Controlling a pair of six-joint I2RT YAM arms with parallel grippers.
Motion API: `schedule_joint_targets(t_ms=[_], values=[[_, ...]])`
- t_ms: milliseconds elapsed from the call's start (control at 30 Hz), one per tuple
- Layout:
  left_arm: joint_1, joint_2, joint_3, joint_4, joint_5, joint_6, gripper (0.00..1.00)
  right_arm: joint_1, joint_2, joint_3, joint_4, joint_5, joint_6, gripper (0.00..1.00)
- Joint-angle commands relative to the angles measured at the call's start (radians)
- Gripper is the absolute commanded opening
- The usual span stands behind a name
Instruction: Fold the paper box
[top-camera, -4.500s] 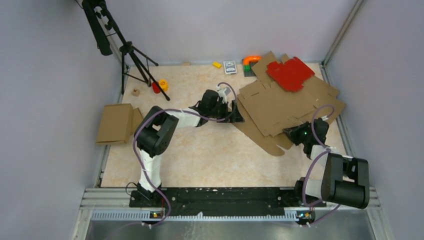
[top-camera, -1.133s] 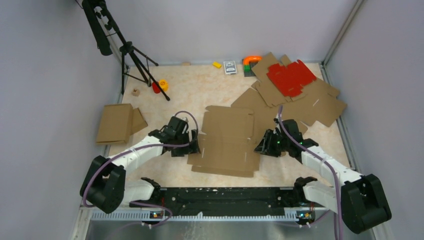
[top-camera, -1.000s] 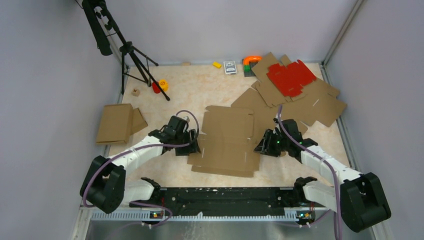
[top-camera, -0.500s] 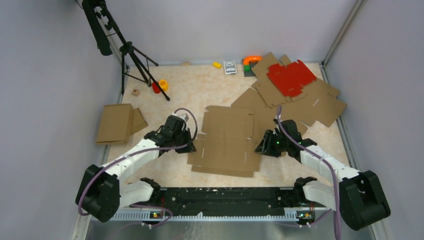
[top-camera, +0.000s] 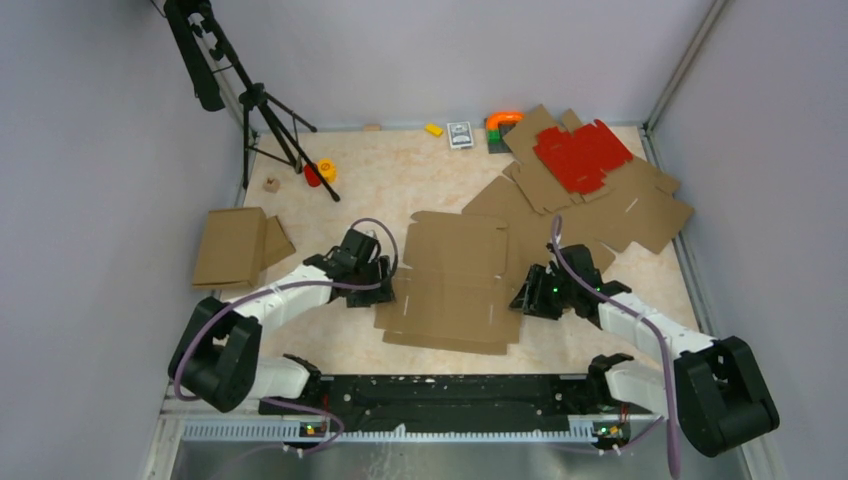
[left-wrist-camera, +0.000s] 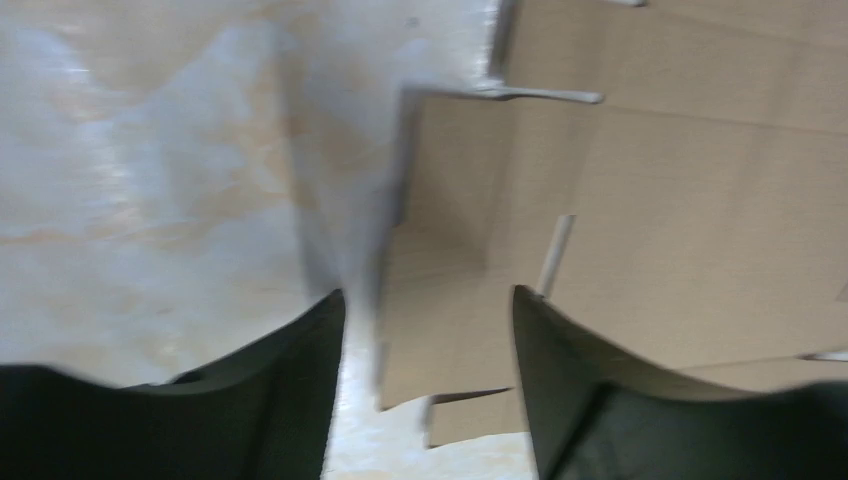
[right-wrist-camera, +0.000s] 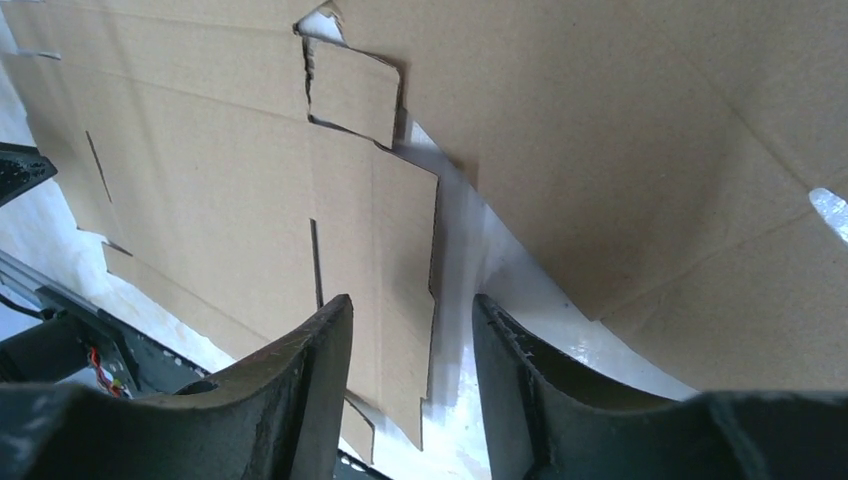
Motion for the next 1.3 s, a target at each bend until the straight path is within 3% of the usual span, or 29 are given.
schedule_joint_targets(t_ms=[0, 200, 367, 533, 700, 800, 967, 1133, 1267], values=[[0.001, 0.026, -0.028, 0.168, 0.199, 0.019, 0.54, 0.009, 0.008, -0.019, 0.039, -0.013, -0.009, 0.44], [0.001, -0.109, -0.056, 0.243, 0.235, 0.031, 0.03, 0.009, 0.006, -0.009, 0.047, -0.024, -0.021, 0.25], [0.000, -0.267, -0.065, 0.221, 0.203, 0.058, 0.00, 0.010, -0.034, 0.049, 0.000, 0.016, -0.052, 0.06], [0.000, -0.372, -0.073, 0.203, 0.211, 0.061, 0.00, 0.010, -0.113, 0.115, -0.026, 0.012, -0.119, 0.01], [0.001, -0.408, -0.060, 0.138, 0.085, 0.056, 0.24, 0.010, -0.213, 0.179, -0.038, -0.017, -0.237, 0.00], [0.001, -0.434, -0.067, 0.138, 0.034, 0.062, 0.46, 0.011, -0.295, 0.173, 0.026, -0.082, -0.262, 0.00], [0.005, -0.512, -0.117, 0.239, -0.038, 0.065, 0.76, 0.025, -0.378, 0.150, 0.122, -0.139, -0.270, 0.00], [0.074, -0.566, -0.219, 0.555, 0.106, 0.003, 0.97, 0.027, -0.338, 0.199, 0.112, -0.254, -0.298, 0.00], [0.274, -0.497, -0.254, 0.761, 0.310, -0.077, 0.98, 0.027, -0.285, 0.244, 0.054, -0.289, -0.310, 0.00]])
